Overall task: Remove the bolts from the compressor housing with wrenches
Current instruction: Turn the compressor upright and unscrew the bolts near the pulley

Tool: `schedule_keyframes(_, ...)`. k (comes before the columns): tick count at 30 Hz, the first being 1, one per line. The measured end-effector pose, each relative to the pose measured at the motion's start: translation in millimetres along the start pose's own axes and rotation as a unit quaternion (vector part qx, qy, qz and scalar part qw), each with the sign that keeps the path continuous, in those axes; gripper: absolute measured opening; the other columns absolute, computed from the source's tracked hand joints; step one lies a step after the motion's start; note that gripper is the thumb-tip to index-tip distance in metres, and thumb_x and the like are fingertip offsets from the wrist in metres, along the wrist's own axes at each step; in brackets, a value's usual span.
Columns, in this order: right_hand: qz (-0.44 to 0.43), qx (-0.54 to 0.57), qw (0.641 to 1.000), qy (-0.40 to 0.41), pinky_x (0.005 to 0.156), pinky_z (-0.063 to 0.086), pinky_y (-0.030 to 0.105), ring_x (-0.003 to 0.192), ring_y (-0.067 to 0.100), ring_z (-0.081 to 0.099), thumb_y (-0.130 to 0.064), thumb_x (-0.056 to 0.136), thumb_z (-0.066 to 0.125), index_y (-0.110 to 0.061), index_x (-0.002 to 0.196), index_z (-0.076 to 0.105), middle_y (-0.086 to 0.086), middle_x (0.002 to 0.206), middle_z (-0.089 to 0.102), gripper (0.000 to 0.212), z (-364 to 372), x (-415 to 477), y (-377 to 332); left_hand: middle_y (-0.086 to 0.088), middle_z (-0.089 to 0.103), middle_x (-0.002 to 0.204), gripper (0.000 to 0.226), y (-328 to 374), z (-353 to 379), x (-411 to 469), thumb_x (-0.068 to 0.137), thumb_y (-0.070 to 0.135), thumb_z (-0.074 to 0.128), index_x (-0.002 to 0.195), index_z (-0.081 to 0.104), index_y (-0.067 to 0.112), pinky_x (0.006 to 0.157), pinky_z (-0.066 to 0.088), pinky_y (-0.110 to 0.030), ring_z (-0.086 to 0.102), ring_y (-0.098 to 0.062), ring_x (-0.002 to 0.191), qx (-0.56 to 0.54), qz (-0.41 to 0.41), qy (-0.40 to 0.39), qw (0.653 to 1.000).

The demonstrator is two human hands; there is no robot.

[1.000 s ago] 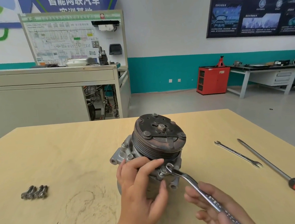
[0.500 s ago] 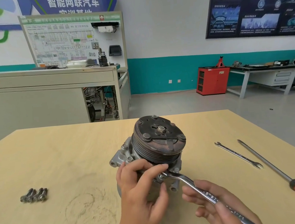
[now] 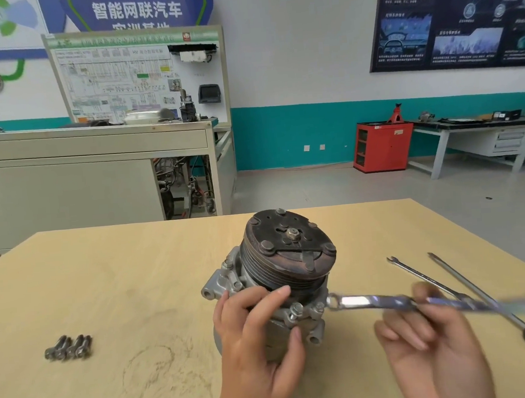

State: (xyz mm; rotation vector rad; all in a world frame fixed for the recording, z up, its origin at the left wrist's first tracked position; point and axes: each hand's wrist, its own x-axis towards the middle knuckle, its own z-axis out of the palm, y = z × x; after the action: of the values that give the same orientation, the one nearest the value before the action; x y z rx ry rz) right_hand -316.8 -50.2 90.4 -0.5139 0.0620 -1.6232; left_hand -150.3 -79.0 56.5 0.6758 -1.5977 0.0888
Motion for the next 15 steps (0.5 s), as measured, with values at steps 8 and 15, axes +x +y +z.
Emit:
schedule_keyframes(8,0.142,-0.06,0.985,-0.08,0.079,0.051,0.031,0.106,0.03,0.064,-0.011,0.064,0.083,-0.001,0.101,0.07,0.045,0.106,0.055,0.041,13,-29,-8,0.015,0.045,0.109,0.048,1,-1,0,0.075,0.026,0.059,0.121,0.047,0.033,0.078,0.042,-0.07,0.044,0.004,0.11,0.012,-0.012,-0.012,1.0)
schedule_keyframes(15,0.183,-0.247,0.947,0.094,0.029,0.042,0.027,0.059,0.026,0.071,0.015,0.039,0.086,0.01,0.075,0.044,0.024,0.074,0.071,0.056,35,-52,19,0.016,0.045,0.111,0.044,0,-2,1,0.075,0.027,0.06,0.118,0.05,0.033,0.077,0.044,-0.069,0.047,0.001,0.108,0.015,-0.012,-0.009,1.0)
